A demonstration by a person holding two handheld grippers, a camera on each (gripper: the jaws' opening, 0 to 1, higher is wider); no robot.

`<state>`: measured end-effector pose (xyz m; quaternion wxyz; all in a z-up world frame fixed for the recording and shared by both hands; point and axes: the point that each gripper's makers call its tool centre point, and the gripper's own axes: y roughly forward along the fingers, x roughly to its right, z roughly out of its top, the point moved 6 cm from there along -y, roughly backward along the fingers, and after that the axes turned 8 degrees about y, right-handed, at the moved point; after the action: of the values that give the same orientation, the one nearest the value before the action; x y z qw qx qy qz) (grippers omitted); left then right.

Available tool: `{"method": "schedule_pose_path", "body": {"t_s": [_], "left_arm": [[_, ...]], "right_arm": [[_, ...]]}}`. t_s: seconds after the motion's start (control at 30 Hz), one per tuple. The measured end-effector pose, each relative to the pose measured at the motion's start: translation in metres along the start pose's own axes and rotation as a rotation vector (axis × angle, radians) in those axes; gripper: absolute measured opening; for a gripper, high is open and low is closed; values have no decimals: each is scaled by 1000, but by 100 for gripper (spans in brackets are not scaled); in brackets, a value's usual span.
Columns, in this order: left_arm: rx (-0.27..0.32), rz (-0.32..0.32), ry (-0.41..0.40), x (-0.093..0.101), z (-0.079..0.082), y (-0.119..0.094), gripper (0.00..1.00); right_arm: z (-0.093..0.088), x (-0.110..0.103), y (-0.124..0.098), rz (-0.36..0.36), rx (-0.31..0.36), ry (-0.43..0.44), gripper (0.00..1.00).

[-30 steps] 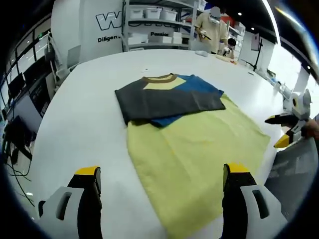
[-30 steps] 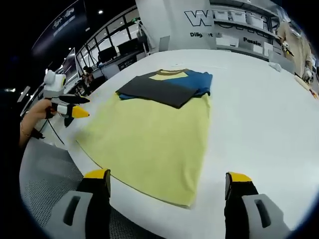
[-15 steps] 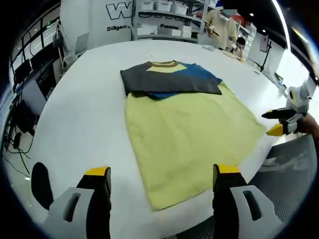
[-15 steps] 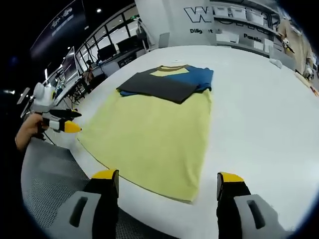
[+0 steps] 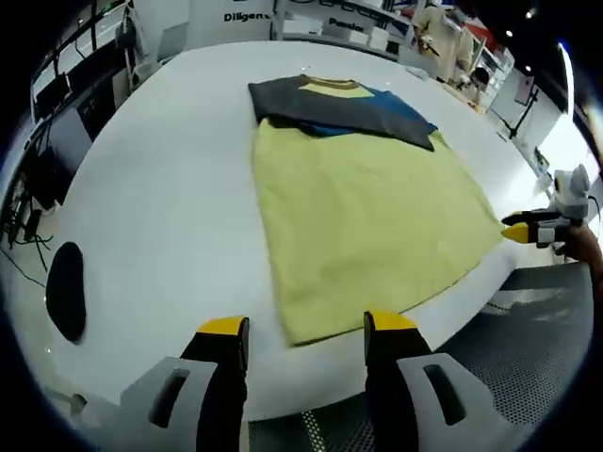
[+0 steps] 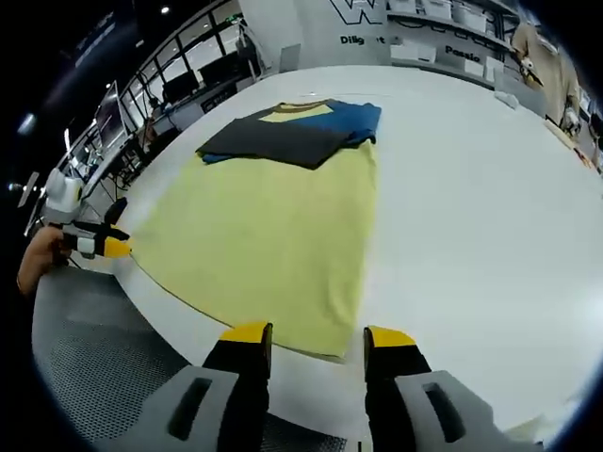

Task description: Fold the garment on the visible template until the final outline fits inside the template.

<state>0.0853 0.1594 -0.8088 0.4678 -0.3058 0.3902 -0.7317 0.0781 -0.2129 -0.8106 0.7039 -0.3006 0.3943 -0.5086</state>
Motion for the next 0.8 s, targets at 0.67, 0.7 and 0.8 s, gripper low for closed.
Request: {"method": "schedule_pose_path", "body": {"t_s": [0.67,0.7,0.8], "left_arm": [[-17,15,9,-3,-2,1,12],[-18,16,8,-4,-3,1,10],[-27,21,13,-7,-4,2,4]], "right_arm": [[-7,10,3,-4,-44,40,0],[-7,11,3,-5,-43,47,0],[-7,12,1,9,-35,74,0]]}}
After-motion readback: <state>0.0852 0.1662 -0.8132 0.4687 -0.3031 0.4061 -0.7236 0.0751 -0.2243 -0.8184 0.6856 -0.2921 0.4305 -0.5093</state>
